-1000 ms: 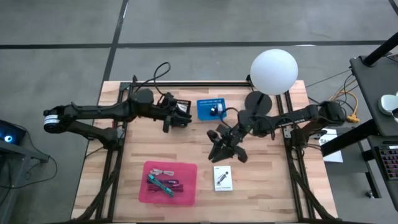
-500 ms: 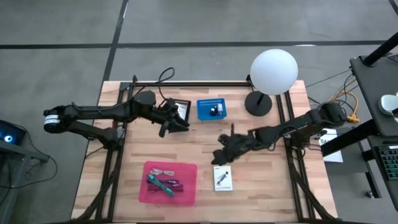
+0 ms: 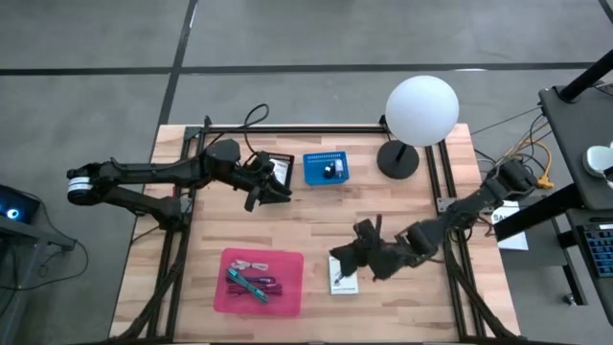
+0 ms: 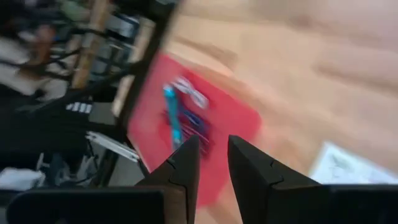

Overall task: Pick and place items into bin
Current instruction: Put the white card reader box into the black basket

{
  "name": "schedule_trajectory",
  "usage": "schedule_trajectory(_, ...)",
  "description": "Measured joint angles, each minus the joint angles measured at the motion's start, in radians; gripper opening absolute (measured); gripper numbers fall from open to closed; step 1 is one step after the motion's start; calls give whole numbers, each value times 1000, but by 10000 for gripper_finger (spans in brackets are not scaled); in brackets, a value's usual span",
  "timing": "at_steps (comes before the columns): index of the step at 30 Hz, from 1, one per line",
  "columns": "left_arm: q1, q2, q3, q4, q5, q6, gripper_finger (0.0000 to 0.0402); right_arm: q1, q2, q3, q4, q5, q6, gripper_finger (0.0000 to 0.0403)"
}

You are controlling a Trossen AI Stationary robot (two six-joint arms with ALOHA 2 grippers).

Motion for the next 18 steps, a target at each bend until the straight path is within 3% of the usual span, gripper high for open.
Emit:
schedule_trajectory(5,0,0,0,0,0,44,125,41,9,57,184,57,-294,72)
schedule_trajectory(10,1,0,0,0,0,51,125,36,54,116,235,10,-306,95)
schedule_trajectory(13,1,0,0,1,0,51,125,34,98,175,106,-9,-255,129)
schedule_trajectory(15,1,0,0,-3,0,51,125,35,128,212,-72,-15,-165,152)
schedule_trajectory(18,1,0,0,-3,0,50,125,35,171,277,-388,-55,105,175)
